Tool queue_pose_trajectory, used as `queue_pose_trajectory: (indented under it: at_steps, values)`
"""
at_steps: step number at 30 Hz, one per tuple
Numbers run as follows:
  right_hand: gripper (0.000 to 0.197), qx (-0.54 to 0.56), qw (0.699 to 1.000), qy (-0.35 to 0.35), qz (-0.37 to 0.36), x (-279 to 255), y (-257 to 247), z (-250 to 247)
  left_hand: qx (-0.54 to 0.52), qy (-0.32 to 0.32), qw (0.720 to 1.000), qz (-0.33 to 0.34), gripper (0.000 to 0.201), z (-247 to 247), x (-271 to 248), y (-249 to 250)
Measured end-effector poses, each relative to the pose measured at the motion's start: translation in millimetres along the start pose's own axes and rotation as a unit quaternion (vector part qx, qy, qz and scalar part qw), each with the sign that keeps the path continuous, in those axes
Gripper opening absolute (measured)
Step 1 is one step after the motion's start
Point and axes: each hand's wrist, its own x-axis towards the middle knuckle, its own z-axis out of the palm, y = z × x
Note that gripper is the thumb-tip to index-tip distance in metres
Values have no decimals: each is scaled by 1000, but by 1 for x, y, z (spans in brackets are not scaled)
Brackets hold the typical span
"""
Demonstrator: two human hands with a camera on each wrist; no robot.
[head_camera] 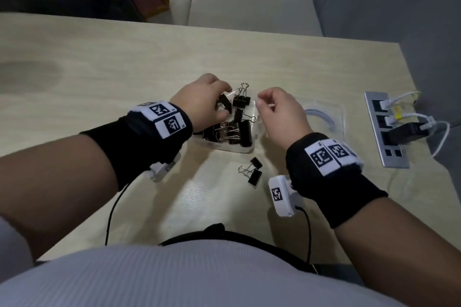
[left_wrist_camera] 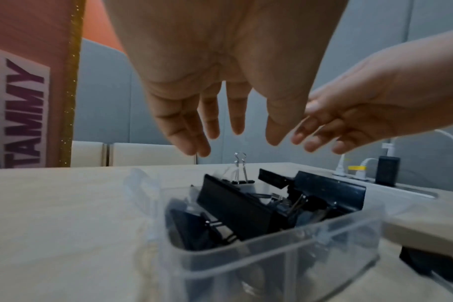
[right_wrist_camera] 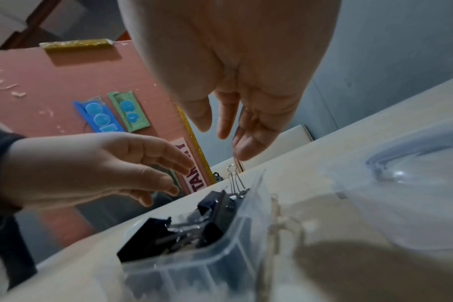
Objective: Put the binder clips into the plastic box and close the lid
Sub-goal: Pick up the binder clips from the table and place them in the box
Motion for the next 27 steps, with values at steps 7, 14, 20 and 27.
queue_pose_trajectory:
  at_steps: [7,14,20,27]
  values:
    - [34,-192,946,-249,-80,-42,46,8,77,-1,977,201,30,30,-38,15]
    - [30,-219,947,-223,-75,-56,70,17,172,-125,895,392,27,89,-71,38]
    - [22,-234,956,-175,-15,-56,74,20,178,-206,906,324,21,94,-61,38]
    - [25,-219,965,-141,15,-50,66,13,65,-66,945,313,31,60,-51,32]
